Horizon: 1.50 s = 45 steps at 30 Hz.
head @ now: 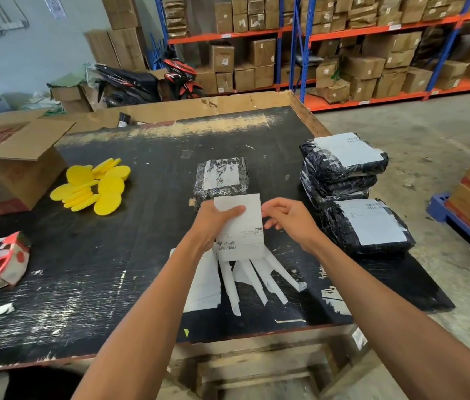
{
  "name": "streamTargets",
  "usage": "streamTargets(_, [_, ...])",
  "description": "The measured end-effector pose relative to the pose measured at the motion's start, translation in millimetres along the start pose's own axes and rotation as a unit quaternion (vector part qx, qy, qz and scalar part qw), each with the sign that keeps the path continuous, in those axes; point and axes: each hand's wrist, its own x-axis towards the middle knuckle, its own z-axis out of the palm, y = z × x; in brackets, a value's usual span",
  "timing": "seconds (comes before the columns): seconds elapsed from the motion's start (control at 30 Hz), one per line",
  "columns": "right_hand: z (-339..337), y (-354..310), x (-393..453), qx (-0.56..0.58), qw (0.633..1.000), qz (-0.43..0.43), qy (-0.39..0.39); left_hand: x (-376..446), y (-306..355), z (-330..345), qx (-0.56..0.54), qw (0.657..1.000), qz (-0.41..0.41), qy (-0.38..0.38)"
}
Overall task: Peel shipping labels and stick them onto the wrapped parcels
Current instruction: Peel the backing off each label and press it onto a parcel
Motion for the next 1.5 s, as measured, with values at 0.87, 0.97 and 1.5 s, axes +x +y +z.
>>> streamTargets(0.87, [-0.1,-0.6,2.7,-0.074,0.997,-0.030,-0.018,-1.8,5.9,-1.2,0.056,0.998,0.001,-0.010])
streamTargets(0.97, [0.2,-2.5,2.8,-0.004,0.999,-0.021,-0.035,-3.2,8.4,-0.4,0.027,0.999,-0.010,-0.018])
streamTargets(1.5, [5.4,-15.9,5.9,0.138,0.989,-0.013,-0.051,-4.8,17.1,27.4,0.137,0.982,0.104,0.080])
